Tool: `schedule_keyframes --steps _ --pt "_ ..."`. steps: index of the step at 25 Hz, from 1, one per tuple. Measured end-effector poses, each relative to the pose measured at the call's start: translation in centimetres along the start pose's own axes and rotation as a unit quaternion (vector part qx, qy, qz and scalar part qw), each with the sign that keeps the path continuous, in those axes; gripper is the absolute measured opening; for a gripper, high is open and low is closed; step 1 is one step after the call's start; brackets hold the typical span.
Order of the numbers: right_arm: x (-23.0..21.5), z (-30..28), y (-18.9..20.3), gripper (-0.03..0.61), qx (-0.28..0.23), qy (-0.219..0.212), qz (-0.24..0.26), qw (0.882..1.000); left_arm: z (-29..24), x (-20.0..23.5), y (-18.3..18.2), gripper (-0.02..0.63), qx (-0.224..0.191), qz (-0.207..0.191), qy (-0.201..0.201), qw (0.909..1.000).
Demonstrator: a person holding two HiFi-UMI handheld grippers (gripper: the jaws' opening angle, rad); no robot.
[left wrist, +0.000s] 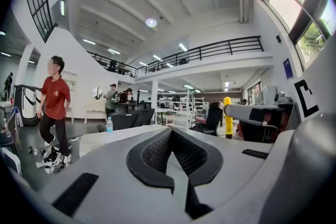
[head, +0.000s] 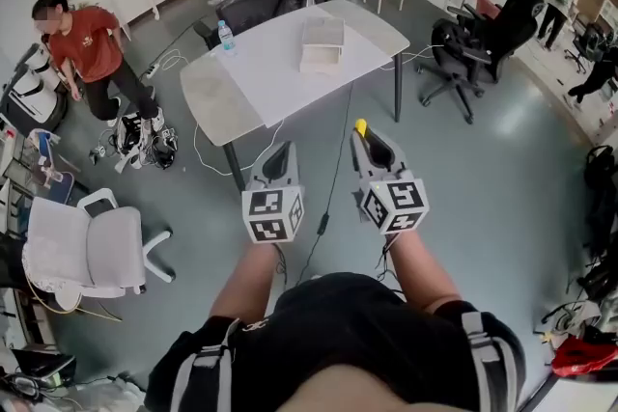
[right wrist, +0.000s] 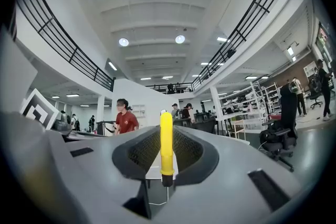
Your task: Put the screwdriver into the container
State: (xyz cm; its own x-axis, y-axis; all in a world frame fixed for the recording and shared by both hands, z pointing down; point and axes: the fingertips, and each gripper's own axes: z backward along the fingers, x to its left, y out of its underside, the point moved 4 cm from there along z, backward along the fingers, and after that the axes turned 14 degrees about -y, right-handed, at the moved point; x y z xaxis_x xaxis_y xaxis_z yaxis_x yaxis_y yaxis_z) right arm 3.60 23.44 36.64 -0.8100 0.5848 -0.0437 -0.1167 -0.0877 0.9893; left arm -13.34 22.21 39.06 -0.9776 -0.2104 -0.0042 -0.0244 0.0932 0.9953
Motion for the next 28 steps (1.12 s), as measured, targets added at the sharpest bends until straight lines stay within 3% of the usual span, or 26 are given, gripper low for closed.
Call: schedule_keyframes --steps 15,28 --pt "-0.7 -2.7 2.0 0.067 -0.001 0.018 -0.001 1.000 -3.3 1.5 1.8 0.003 0.015 -0.013 0.021 0.9996" --pt "-10.6 -9.9 1.7 0.067 -0.023 0.025 0.006 0.999 -14.9 0.7 0.0 0.003 0.005 -0.023 0.018 0.9996"
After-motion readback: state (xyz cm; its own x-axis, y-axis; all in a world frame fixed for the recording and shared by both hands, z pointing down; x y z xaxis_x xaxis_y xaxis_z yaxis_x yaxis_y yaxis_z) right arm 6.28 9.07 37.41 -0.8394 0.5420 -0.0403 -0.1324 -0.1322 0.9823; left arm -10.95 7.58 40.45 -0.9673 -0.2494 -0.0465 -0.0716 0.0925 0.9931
